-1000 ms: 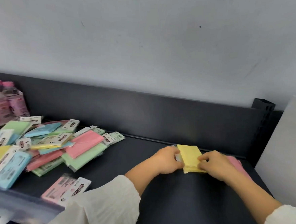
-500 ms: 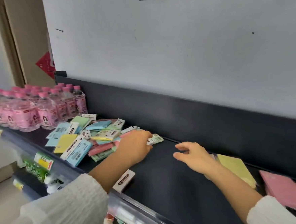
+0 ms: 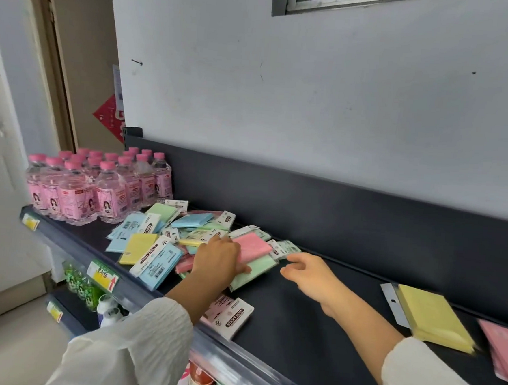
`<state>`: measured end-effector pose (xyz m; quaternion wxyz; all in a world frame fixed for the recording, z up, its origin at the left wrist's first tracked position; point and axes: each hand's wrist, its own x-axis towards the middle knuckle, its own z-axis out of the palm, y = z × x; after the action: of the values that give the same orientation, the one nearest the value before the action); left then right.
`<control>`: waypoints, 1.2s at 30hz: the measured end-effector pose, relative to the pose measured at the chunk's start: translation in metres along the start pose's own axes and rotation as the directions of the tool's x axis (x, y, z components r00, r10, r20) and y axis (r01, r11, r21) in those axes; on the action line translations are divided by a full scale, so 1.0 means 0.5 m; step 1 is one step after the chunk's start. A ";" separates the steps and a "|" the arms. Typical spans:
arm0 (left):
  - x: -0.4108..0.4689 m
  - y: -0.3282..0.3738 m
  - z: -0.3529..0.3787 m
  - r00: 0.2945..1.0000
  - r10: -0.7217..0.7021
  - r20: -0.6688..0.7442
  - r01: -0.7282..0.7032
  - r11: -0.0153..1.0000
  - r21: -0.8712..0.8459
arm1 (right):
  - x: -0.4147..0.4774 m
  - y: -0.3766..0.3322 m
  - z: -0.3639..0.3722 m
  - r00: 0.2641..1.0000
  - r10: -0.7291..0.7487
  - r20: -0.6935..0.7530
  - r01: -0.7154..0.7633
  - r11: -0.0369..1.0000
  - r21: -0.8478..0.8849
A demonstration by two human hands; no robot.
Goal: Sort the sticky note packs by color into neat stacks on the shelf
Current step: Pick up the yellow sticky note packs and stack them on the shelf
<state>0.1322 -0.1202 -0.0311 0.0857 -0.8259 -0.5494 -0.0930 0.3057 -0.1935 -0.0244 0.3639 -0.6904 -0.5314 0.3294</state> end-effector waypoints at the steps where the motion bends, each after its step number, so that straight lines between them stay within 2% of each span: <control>1: 0.003 0.002 -0.001 1.000 0.019 -0.018 -0.017 0.998 0.060 | -0.001 0.001 0.002 1.000 0.007 0.006 -0.007 1.000 0.007; 4: -0.006 0.017 -0.016 0.995 0.092 -0.030 -0.083 0.974 0.210 | -0.010 0.003 0.000 1.000 0.012 0.013 -0.012 1.000 0.012; 6: -0.014 0.035 -0.036 0.980 0.114 -0.166 -0.079 0.976 0.203 | -0.022 -0.001 -0.009 1.000 -0.007 -0.017 0.007 1.000 0.020; 8: -0.021 0.068 -0.063 0.922 0.178 -0.345 -0.141 0.982 0.129 | -0.039 -0.012 -0.022 0.995 -0.041 -0.094 0.048 0.996 0.070; 10: -0.028 0.118 -0.081 0.845 0.272 -0.460 -0.264 0.961 0.083 | -0.060 -0.029 -0.038 0.986 -0.054 -0.156 0.089 0.970 0.227; 13: -0.052 0.207 -0.102 0.745 0.394 -0.539 -0.451 0.892 0.028 | -0.087 -0.037 -0.073 0.975 0.011 -0.220 0.105 0.856 0.506; 14: -0.055 0.235 -0.104 0.714 0.421 -0.559 -0.506 0.862 0.002 | -0.100 -0.031 -0.090 0.969 0.042 -0.242 0.100 0.832 0.545; 16: -0.065 0.276 -0.099 0.706 0.427 -0.564 -0.569 0.817 -0.093 | -0.128 -0.008 -0.131 0.953 0.096 -0.288 0.077 0.842 0.534; 18: -0.081 0.315 -0.092 0.746 0.436 -0.504 -0.602 0.765 -0.230 | -0.159 0.029 -0.185 0.921 0.133 -0.366 0.054 0.887 0.459; 20: -0.090 0.351 -0.087 0.780 0.483 -0.398 -0.602 0.754 -0.263 | -0.188 0.072 -0.252 0.856 0.173 -0.487 0.003 0.941 0.339; 24: -0.094 0.399 -0.080 0.751 0.585 -0.307 -0.656 0.713 -0.247 | -0.237 0.145 -0.380 0.667 0.231 -0.709 -0.158 0.973 0.167; 27: -0.098 0.422 -0.070 0.746 0.622 -0.237 -0.665 0.696 -0.271 | -0.256 0.187 -0.431 0.573 0.266 -0.775 -0.265 0.955 0.132; 29: -0.097 0.435 -0.065 0.747 0.637 -0.191 -0.663 0.693 -0.283 | -0.259 0.211 -0.437 0.561 0.268 -0.783 -0.340 0.937 0.077; 31: -0.093 0.449 -0.060 0.745 0.656 -0.122 -0.658 0.691 -0.298 | -0.257 0.232 -0.429 0.582 0.259 -0.770 -0.421 0.907 -0.013; 36: -0.070 0.501 -0.029 0.699 0.715 0.027 -0.692 0.684 -0.231 | -0.245 0.257 -0.418 0.583 0.252 -0.773 -0.424 0.905 -0.025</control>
<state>0.3493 -0.2507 -0.0354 -0.0015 -0.9815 -0.1817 -0.0611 0.5184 -0.3664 -0.0176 0.4071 -0.8861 -0.2207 0.0190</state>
